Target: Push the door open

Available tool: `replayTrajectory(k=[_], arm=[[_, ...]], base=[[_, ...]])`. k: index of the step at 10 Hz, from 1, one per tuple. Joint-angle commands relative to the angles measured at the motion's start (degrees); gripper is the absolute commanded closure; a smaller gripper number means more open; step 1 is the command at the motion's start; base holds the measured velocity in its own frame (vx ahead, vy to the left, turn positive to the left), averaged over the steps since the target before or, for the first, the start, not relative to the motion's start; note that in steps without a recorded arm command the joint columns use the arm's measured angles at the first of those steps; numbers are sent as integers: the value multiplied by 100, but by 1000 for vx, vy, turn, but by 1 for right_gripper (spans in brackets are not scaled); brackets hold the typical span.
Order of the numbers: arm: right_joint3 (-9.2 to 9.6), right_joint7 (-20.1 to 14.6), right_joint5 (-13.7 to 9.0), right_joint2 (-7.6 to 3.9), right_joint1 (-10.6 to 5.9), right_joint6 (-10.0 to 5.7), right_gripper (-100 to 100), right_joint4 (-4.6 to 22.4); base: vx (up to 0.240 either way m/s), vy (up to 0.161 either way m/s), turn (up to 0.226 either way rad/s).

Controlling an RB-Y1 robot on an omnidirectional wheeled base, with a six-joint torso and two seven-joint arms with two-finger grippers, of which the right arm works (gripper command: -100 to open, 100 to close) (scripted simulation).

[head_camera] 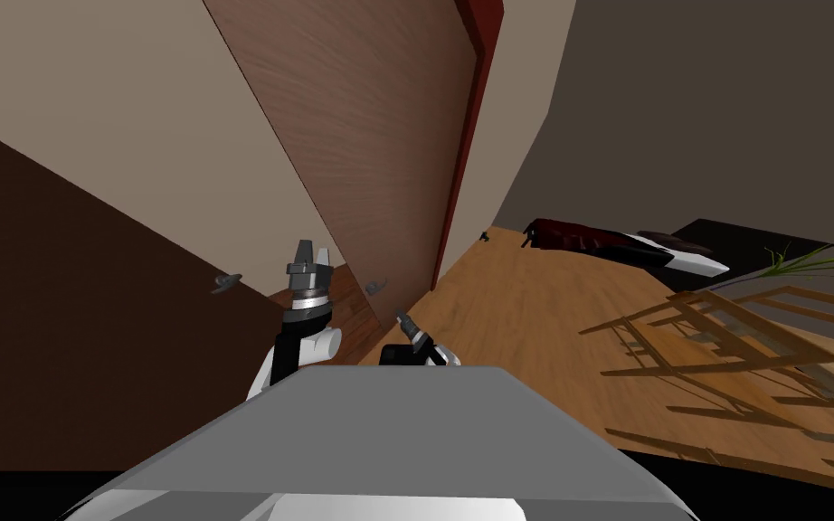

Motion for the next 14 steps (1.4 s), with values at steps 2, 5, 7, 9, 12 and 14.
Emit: replayTrajectory(k=[2,5,7,9,12,14], arm=[[154,-14,1,3,-79,-30,-100,228],[142,3,3,38,-88,-7,-100,263],[108,10,2,76,-105,1,-100,306],[69,19,1,122,-124,12,-100,357],[9,32,0,198,-152,27,-100,433],[3,33,-1,211,-160,16,-100,458]], base=[[205,46,-33],[107,55,7],[133,154,32],[124,147,29],[151,155,32],[94,112,14]])
